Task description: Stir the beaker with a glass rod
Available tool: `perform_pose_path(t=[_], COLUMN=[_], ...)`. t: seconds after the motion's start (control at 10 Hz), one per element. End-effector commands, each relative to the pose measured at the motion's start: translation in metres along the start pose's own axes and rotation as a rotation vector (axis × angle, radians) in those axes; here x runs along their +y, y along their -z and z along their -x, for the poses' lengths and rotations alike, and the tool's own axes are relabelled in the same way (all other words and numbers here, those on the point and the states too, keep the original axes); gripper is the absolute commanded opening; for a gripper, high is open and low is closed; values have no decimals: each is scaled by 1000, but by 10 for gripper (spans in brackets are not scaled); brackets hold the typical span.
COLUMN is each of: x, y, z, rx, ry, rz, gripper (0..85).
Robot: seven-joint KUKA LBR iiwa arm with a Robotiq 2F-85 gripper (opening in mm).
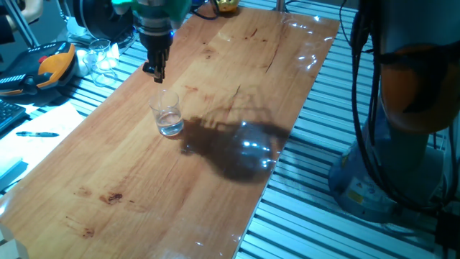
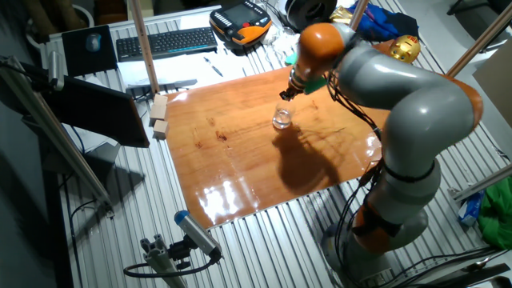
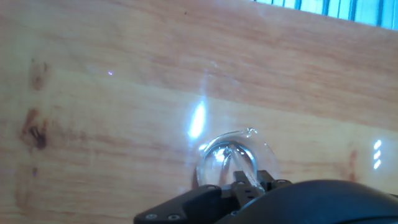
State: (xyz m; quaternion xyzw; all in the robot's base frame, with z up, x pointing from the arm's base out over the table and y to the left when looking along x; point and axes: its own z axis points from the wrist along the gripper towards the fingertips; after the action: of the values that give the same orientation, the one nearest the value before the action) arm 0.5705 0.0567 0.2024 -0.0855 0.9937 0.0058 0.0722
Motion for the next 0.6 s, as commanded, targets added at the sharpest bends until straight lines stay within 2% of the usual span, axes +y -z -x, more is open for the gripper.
perform_pose_path(t=[0.0, 0.1, 0.2, 0.3, 0.5], x=[0, 1, 2, 2, 2], y=[-1, -1, 0, 2, 4], z=[0, 0, 1, 1, 1], rx=[81, 130, 164, 191, 263], ry=[-193, -233, -258, -258, -219], rz=[105, 127, 144, 139, 103], gripper=[0, 0, 0, 0, 0])
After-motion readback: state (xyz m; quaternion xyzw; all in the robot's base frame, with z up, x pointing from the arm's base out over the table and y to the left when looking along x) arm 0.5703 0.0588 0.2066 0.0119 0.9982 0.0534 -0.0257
